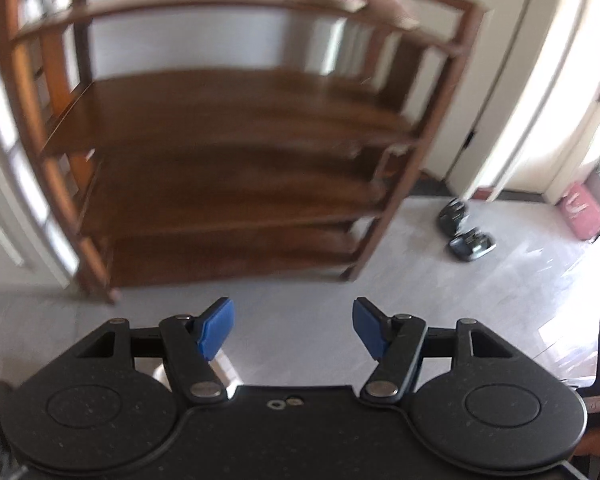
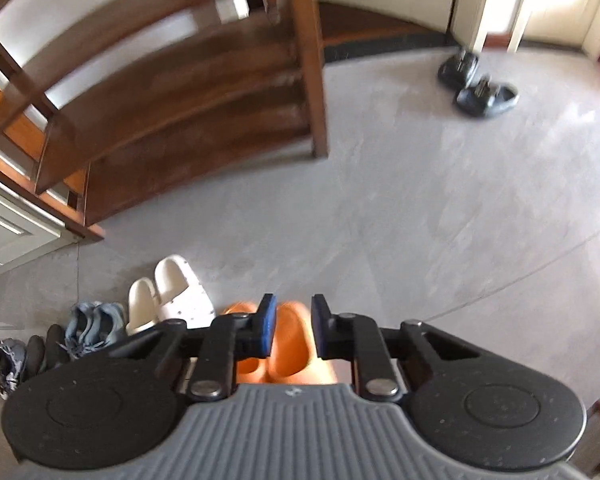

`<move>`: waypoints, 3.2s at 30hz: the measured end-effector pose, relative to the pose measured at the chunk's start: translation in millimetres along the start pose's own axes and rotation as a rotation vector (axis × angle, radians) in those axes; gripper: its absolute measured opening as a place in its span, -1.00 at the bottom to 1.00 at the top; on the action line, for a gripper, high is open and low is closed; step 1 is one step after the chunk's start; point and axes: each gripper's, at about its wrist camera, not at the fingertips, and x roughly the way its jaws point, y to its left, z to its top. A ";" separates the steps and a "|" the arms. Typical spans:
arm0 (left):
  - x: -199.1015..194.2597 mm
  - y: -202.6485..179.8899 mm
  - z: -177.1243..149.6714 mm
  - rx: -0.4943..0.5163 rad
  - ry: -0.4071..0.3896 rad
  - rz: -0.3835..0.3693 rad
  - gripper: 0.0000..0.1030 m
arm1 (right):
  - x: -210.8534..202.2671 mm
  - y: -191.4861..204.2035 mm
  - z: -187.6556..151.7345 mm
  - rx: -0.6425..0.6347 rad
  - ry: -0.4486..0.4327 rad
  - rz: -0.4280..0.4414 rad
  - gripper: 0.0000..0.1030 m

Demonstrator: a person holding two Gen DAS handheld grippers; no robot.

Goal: Organize scattered shoes
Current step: 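Move the right tool down to the orange slides on the floor, then close the right tool on both orange slides' heels, then lift and carry the orange slides with the right tool to the top shelf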

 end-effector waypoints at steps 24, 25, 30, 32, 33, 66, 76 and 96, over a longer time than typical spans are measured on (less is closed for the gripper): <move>139.0 99.8 -130.1 -0.098 0.100 0.124 0.26 | 251.5 20.8 -114.0 0.028 0.302 -0.068 -0.30; 142.7 100.6 -137.1 -0.112 0.108 0.126 0.26 | 261.5 21.4 -110.4 0.023 0.295 -0.059 -0.24; 151.0 102.9 -155.0 -0.110 0.121 0.140 0.26 | 312.7 35.9 -97.5 -0.050 0.340 -0.065 0.03; 156.0 109.1 -160.4 -0.135 0.139 0.153 0.26 | 335.0 40.4 -96.8 -0.072 0.373 -0.087 0.03; 157.6 111.8 -161.6 -0.138 0.142 0.161 0.26 | 343.3 40.7 -98.3 -0.073 0.398 -0.094 0.03; 122.7 75.7 -119.3 -0.166 0.053 0.137 0.26 | 281.6 -39.9 -98.0 0.153 0.306 0.146 -0.60; -20.0 79.4 34.6 -0.231 -0.210 0.008 0.26 | 31.0 30.7 62.8 0.130 -0.082 0.315 -0.59; -148.2 177.4 124.9 -0.355 -0.436 0.169 0.27 | -180.3 274.2 365.6 -0.213 -0.298 0.337 -0.59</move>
